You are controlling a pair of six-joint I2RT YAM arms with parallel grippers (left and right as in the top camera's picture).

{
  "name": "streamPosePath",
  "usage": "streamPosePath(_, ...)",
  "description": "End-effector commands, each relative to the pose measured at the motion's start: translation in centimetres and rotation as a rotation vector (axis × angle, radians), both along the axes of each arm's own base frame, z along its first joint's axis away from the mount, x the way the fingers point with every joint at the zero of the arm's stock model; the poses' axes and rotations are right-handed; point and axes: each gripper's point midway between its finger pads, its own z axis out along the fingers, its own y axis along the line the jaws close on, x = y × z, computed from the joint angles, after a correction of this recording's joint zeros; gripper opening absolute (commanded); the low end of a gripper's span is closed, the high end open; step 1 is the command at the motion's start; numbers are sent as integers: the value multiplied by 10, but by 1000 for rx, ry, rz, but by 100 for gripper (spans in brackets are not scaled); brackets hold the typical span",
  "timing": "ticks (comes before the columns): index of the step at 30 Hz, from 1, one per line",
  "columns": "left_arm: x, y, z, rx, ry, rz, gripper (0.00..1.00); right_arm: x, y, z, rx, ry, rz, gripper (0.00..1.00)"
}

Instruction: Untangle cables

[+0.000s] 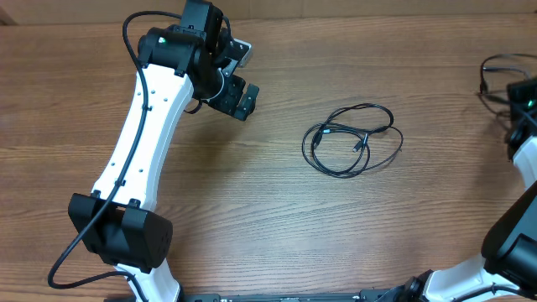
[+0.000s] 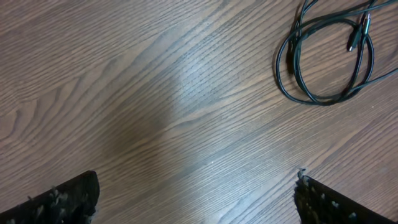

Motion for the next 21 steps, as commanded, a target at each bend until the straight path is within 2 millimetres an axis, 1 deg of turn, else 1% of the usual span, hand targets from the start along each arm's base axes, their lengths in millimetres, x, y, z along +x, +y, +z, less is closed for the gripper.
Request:
streamPosePath(1,4,-4,-1,-7,-16,-25,100,19,-23,52,-196,-32,7,4)
streamPosePath(5,7,-5,1,-20,-28,-7,100,35,-42,78,-261,-45,-25,4)
streamPosePath(7,8,-5,1,-23,-26,2,100,47,-50,90,-311,-57,-17,4)
streamPosePath(9,8,-5,1,-22,-26,2,100,58,-58,98,-359,-57,-12,4)
streamPosePath(11,9,-5,1,-23,-30,2,100,67,-68,102,-382,-55,-26,4)
streamPosePath(14,10,-6,2,-24,-36,2,100,82,-79,97,-402,-45,-28,4)
streamPosePath(16,9,-6,1,-26,-28,10,100,91,-87,79,-406,-13,-28,4)
streamPosePath(17,7,-5,1,-26,-21,15,100,94,-90,67,-394,6,-25,4)
streamPosePath(19,3,-4,-1,-20,-2,16,100,101,-93,37,-364,47,-12,4)
streamPosePath(21,1,-3,-2,-16,8,16,100,104,-95,-4,-323,103,-2,4)
